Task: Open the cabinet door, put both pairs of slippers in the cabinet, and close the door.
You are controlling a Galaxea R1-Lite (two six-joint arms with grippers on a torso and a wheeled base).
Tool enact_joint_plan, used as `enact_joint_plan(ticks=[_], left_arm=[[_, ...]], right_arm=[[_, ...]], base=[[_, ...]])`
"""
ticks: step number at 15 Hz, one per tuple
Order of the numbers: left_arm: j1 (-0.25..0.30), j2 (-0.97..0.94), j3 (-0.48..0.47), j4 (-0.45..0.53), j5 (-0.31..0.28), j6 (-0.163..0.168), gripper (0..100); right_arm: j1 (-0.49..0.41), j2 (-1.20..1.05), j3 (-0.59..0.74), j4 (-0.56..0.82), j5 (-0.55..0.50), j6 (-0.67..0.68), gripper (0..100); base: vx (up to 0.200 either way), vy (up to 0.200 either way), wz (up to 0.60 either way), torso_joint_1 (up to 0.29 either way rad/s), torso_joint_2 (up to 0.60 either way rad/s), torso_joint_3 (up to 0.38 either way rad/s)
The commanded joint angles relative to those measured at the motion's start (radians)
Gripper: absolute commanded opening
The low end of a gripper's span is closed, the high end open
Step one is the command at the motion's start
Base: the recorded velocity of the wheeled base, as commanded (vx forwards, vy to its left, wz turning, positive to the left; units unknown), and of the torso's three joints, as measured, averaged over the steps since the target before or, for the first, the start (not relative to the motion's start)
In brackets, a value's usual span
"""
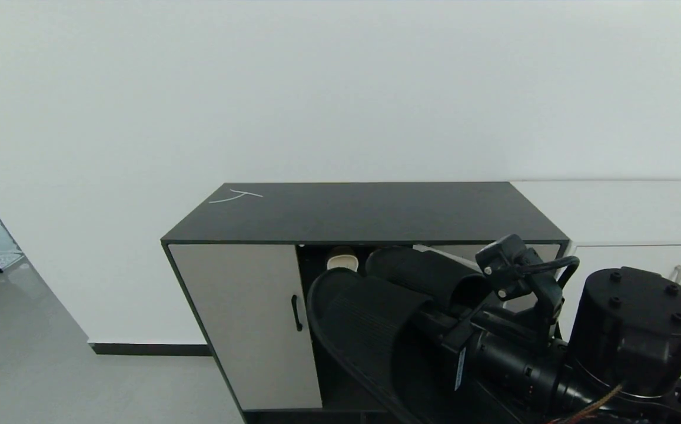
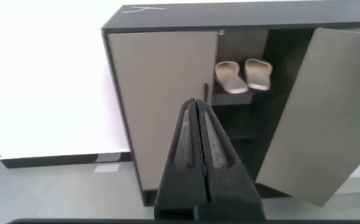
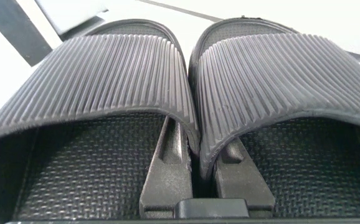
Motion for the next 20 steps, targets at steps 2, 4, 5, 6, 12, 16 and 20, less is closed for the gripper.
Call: enact_joint_plan(ticks=[2,4,5,6,12,16,20], left_arm=[[0.000,0.000,0.000,0.000,0.000,0.000,0],[0.000,0.000,0.000,0.000,0.000,0.000,0],[0.000,0.000,0.000,0.000,0.000,0.000,0],[0.000,0.000,0.000,0.000,0.000,0.000,0],[0.000,0.000,0.000,0.000,0.000,-0.005,0],[0.000,0.001,0.000,0.000,0.002,-0.003,0],[0.000,0.000,0.000,0.000,0.002,-0.006,0]], right_arm=[[0.000,0.004,0.000,-0.001,0.000,0.000,0],[0.000,0.004,0.000,-0.001,0.000,-0.001,0],[0.000,0.004,0.000,-0.001,0.000,-0.001,0],[0.000,0.004,0.002,-0.001,0.000,-0.003,0],[0.000,0.004,0.008,-0.001,0.000,-0.004,0],[0.000,0.002,0.008,-0.001,0.000,-0.004,0],[0.000,0.002,0.008,-0.001,0.000,-0.004,0]], base=[[0.000,0.200,0.00,0.005,0.00,0.000],[0.000,0.200,0.00,0.002,0.00,0.012],[0.000,0.200,0.00,0.002,0.01,0.007],[0.000,0.200,0.00,0.002,0.00,0.002],[0.000,0.067,0.00,0.001,0.00,0.001],[0.150,0.000,0.00,0.001,0.00,0.002],[0.050,0.000,0.00,0.001,0.00,0.001]])
